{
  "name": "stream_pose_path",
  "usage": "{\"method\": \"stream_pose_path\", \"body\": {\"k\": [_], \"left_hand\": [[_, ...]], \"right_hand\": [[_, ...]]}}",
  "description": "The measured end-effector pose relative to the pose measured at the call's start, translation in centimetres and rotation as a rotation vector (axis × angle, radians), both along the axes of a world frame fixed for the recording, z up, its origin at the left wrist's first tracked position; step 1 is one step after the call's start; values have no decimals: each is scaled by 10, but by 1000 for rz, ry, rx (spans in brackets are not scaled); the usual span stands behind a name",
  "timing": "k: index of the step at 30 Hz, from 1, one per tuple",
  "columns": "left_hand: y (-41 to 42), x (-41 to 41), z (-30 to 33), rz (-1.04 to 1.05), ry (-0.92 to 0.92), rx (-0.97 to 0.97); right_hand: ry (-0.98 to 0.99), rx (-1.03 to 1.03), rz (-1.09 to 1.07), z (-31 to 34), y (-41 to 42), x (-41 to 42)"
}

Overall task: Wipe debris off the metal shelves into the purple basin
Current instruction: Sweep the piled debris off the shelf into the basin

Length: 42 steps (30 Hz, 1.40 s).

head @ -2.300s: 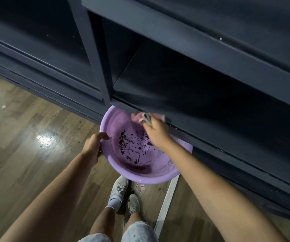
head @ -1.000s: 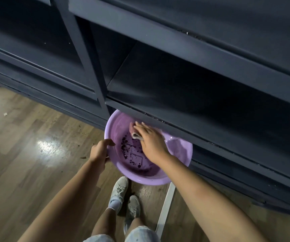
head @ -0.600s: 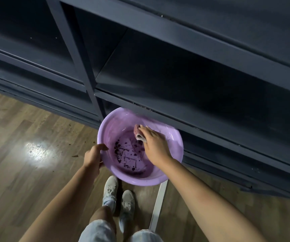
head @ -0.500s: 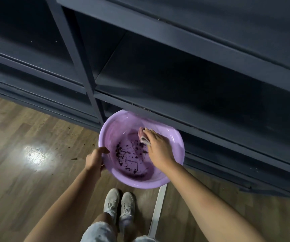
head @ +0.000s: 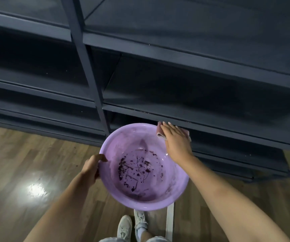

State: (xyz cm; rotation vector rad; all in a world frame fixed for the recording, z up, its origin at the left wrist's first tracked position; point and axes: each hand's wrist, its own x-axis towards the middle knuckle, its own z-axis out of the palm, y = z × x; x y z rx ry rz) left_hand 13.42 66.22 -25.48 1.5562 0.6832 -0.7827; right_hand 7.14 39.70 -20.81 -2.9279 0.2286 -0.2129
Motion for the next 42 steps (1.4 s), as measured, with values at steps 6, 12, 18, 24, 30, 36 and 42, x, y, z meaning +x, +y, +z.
{"method": "stream_pose_path", "body": {"k": [6,12,18,24,30,36,42], "left_hand": [[9,17,51,-16,-114,-80],[-18,31,87,124,-235,-157],[-59,43,91,200,-250,-245],[-110,65,79,238,-172,-332],[-154,93,64,280,-128,-383],[-191,112,56,193,-115,-511],[-208,128,51,-112,-188,-273]], "right_hand": [[93,-136,-27,54,-4,-7],[68,-226,-120,90,-17,-14],[25,-238,-152,93,-35,-7],[110,-271,-83,81,-61,22],[146,-272,-59,67,-92,44],[123,-219,-67,45,-122,59],[58,-202,-114,32,-137,71]]}}
